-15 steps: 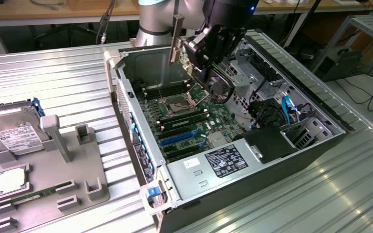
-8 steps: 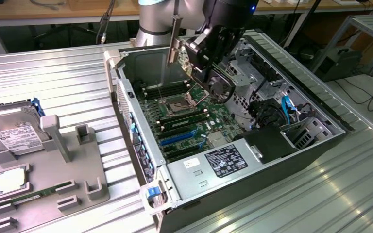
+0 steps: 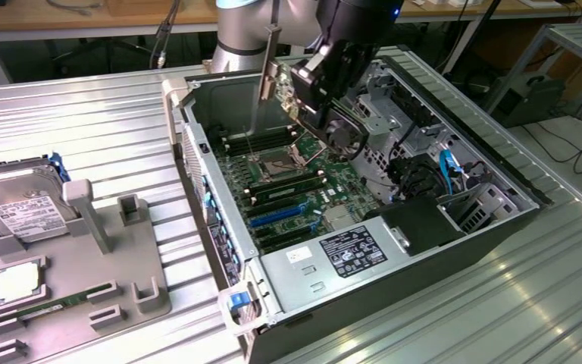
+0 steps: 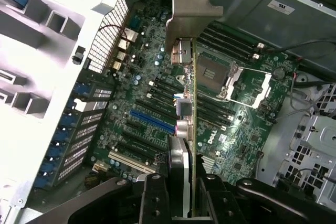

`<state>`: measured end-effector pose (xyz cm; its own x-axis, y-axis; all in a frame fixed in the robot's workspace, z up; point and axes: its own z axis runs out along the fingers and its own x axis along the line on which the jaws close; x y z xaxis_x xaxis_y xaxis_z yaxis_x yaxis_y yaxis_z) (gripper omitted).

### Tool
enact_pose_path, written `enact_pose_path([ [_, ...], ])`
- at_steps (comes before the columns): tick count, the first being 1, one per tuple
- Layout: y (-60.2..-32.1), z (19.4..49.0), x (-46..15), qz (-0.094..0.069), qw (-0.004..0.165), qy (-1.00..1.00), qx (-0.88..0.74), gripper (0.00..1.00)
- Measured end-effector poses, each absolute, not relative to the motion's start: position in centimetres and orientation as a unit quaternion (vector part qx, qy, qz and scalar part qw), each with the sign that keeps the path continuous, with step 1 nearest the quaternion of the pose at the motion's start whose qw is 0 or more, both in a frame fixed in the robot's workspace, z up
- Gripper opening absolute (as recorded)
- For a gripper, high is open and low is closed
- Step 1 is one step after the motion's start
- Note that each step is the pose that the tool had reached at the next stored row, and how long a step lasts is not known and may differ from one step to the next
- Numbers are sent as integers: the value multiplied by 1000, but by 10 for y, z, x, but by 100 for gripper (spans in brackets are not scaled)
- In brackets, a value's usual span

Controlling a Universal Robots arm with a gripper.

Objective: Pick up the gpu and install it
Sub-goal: 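Insert the gpu into the slot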

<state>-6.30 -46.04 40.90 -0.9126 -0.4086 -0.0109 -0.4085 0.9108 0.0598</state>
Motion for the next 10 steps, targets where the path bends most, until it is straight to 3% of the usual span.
enact_pose_path([
  [10,-461,409,-63,-30,2,-967,252,28],
])
